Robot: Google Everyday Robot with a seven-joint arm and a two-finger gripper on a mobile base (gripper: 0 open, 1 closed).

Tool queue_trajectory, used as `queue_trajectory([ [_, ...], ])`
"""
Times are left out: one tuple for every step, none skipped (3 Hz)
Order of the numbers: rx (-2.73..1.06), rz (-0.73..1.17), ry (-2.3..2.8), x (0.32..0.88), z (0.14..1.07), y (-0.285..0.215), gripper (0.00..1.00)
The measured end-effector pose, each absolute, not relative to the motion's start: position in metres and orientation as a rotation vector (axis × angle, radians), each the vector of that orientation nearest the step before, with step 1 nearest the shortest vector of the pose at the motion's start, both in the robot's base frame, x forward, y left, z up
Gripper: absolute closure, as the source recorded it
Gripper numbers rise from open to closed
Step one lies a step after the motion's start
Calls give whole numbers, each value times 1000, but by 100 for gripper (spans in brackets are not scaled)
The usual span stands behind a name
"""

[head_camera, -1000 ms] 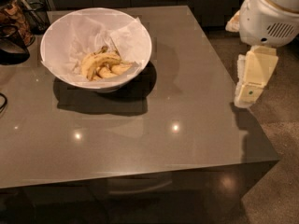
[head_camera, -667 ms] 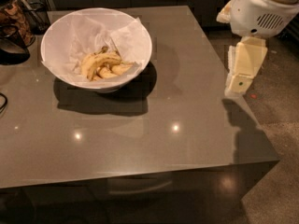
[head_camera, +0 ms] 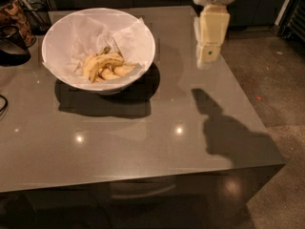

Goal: Pick banana from white bowl

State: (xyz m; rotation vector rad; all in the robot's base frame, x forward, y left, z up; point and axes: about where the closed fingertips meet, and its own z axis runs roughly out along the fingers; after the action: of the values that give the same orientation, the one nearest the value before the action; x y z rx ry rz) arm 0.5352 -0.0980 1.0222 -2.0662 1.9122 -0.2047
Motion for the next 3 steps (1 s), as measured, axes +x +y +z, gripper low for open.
queue_trajectory([
  [-2164, -233, 1804, 553, 1030, -49, 0],
  [-2147, -240, 1767, 560, 1033, -37, 0],
  [-2176, -212, 1674, 578, 1032, -9, 0],
])
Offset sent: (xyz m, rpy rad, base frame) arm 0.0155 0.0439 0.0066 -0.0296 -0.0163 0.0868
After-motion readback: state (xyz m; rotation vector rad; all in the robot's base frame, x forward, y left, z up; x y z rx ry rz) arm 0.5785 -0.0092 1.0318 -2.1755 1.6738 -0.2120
